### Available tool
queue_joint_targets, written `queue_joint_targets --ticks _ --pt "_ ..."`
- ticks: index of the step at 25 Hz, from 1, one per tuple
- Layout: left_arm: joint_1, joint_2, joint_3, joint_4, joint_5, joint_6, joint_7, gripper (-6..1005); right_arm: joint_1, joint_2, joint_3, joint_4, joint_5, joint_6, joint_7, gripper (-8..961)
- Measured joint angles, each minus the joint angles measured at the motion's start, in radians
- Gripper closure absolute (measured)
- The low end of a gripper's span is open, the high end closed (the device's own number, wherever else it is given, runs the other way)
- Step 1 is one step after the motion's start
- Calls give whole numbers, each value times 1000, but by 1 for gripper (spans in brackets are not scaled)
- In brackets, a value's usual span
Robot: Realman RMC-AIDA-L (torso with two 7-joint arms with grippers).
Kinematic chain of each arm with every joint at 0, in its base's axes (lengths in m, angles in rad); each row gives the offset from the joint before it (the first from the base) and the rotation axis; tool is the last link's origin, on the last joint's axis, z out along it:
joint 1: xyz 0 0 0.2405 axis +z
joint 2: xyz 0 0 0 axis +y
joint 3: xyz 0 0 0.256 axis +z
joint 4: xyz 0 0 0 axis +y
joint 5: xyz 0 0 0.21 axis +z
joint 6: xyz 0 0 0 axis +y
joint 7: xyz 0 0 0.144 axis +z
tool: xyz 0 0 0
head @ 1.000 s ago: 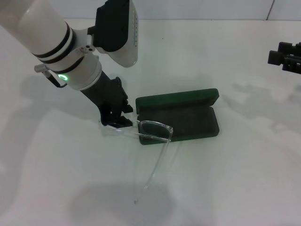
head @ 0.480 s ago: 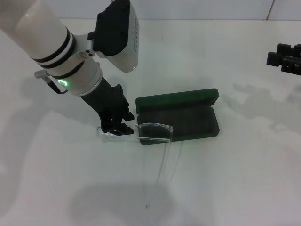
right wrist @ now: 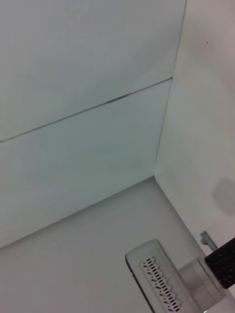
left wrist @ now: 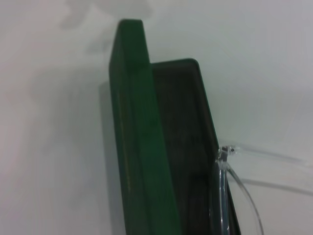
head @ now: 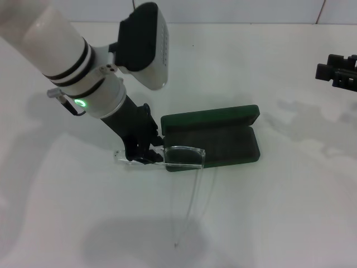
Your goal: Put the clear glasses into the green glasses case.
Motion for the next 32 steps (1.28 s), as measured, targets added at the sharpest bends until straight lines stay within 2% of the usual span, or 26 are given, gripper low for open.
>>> queue_joint_targets --ticks 4,13,19,24,32 --pt "2 -1 36 -9 -5 -20 -3 661 1 0 0 7 0 -2 -5 468" --pt "2 1 48 -14 -22 -21 -8 682 3 0 2 15 0 -4 -11 470" --pt "2 1 48 -14 -23 -21 -9 892 3 0 2 15 0 -4 -11 470" --pt "2 2 48 -13 -23 -16 -10 929 3 0 2 15 0 -4 -11 471" --pt "1 2 47 18 -26 25 -45 929 0 0 2 15 0 -13 -15 472"
